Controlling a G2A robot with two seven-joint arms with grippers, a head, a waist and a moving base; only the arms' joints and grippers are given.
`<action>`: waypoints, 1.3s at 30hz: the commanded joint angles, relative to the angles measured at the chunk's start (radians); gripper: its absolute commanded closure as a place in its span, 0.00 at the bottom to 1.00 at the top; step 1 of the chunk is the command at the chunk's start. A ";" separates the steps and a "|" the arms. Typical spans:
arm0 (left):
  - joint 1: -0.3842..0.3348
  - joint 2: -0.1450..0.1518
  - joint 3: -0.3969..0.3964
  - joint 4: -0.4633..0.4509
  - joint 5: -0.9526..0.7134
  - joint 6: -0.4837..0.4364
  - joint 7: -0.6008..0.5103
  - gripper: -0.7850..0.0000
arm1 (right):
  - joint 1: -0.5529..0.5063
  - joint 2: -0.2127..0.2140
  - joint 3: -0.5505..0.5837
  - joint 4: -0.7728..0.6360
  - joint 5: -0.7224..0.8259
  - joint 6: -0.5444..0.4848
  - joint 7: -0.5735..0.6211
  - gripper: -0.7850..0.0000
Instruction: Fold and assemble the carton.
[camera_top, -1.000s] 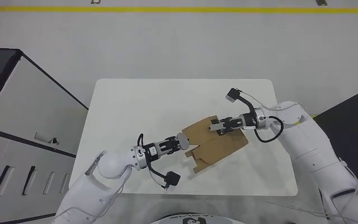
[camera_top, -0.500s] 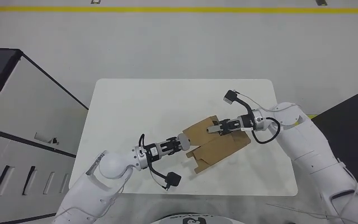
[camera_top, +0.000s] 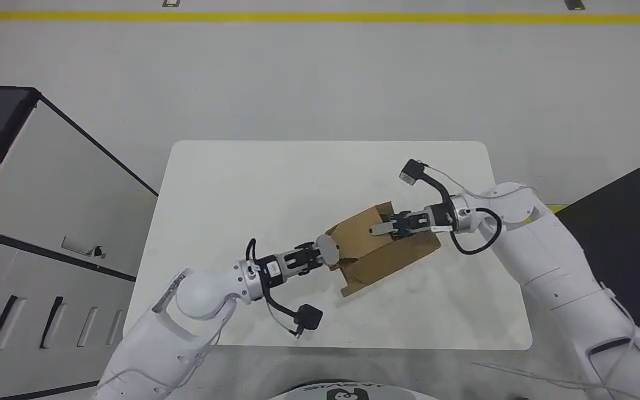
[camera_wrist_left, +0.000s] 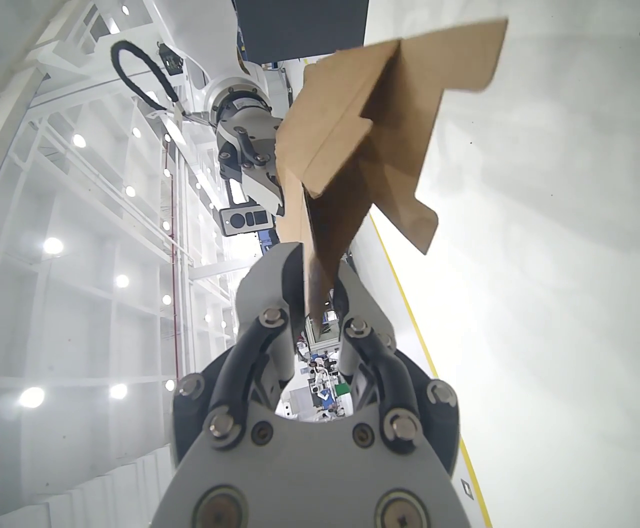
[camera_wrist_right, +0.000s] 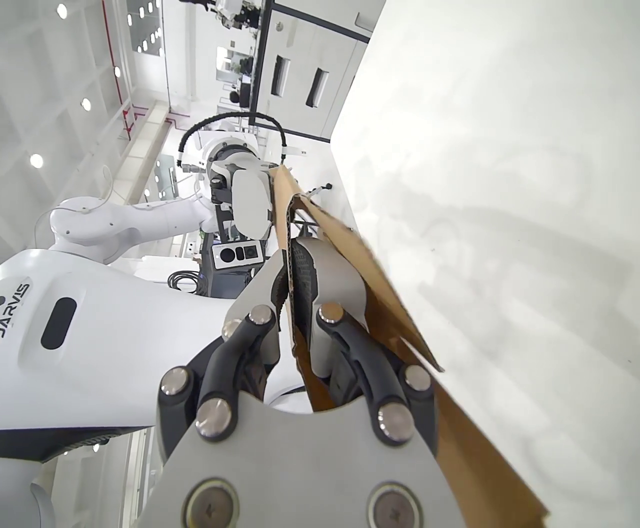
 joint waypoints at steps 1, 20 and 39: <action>-0.001 0.000 -0.003 0.001 -0.009 0.006 -0.004 0.00 | -0.002 0.000 0.006 0.006 0.010 -0.004 0.000 1.00; 0.029 0.003 -0.049 0.001 -0.047 0.077 -0.093 0.00 | -0.038 -0.001 0.109 0.073 0.224 -0.062 -0.055 1.00; 0.018 0.001 0.010 -0.012 0.069 0.061 -0.115 0.00 | -0.115 -0.014 0.156 0.003 0.319 -0.033 -0.199 1.00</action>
